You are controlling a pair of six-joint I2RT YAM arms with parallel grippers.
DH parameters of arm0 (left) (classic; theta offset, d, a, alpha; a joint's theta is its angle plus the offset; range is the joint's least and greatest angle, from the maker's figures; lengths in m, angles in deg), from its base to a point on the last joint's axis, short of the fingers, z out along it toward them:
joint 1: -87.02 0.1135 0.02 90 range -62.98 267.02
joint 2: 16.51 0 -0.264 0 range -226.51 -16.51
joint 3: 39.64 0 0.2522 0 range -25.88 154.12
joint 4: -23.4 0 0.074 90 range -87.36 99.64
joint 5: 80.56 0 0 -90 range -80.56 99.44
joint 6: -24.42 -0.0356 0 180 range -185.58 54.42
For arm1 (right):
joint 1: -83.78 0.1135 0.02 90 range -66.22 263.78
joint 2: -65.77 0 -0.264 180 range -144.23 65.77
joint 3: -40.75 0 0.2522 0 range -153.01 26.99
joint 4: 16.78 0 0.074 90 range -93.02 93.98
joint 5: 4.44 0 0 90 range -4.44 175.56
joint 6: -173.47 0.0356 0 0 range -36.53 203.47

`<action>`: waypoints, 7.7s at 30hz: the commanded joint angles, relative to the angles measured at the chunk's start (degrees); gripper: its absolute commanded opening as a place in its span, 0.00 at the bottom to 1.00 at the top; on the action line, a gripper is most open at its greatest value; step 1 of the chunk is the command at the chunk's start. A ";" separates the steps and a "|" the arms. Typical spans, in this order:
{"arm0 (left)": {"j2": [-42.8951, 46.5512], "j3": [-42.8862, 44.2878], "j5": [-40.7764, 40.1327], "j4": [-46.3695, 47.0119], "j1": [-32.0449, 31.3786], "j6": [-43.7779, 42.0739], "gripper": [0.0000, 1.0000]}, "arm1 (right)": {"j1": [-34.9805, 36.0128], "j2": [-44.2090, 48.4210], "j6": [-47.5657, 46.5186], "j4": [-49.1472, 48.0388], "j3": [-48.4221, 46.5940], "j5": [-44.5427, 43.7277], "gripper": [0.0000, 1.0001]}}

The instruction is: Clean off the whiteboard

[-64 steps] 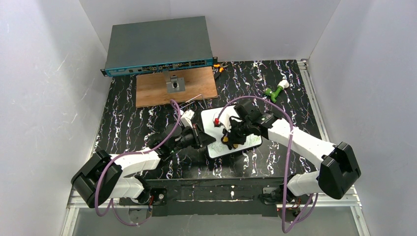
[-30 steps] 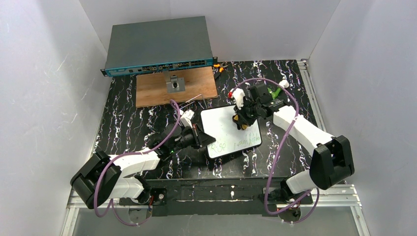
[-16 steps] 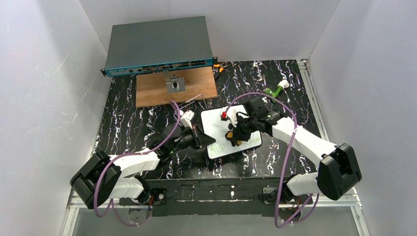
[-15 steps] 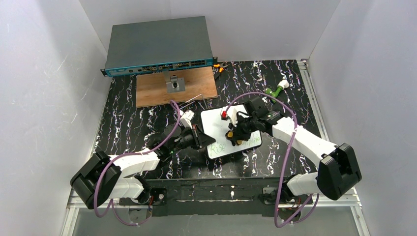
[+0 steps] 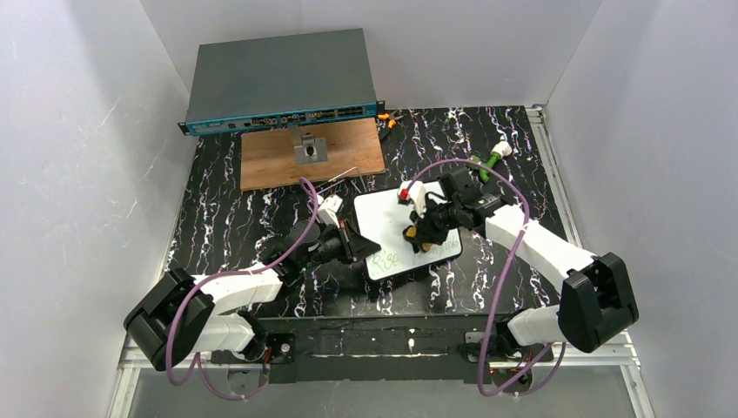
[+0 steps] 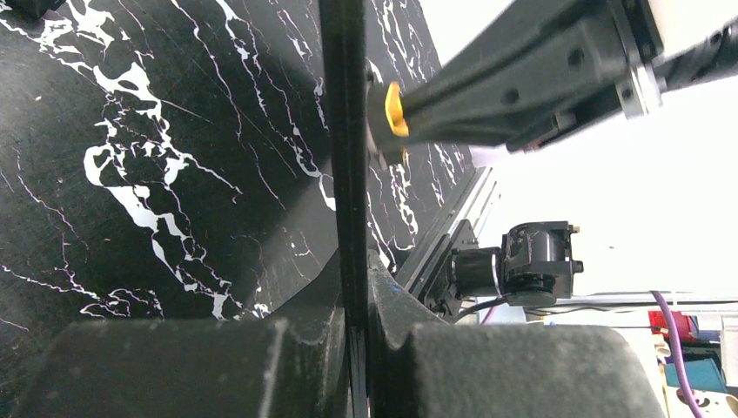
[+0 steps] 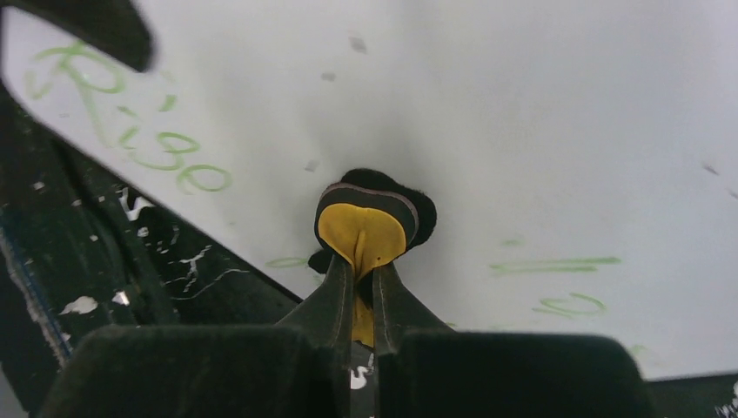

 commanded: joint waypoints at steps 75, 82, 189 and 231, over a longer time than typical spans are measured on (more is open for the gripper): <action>1.63 -0.03 3.37 7.01 -0.55 -0.73 0.00 | -2.49 2.51 -1.46 1.41 -0.75 8.85 0.01; 1.90 0.05 3.52 6.84 -0.50 -0.83 0.00 | -10.80 1.80 5.62 -6.31 -0.26 -4.01 0.01; 2.19 -0.78 4.07 7.95 0.48 -0.56 0.00 | -7.83 3.10 0.30 -2.26 2.48 14.65 0.01; 2.86 -0.67 4.41 7.09 0.52 -1.00 0.00 | -12.63 3.62 1.20 -5.34 5.41 13.98 0.01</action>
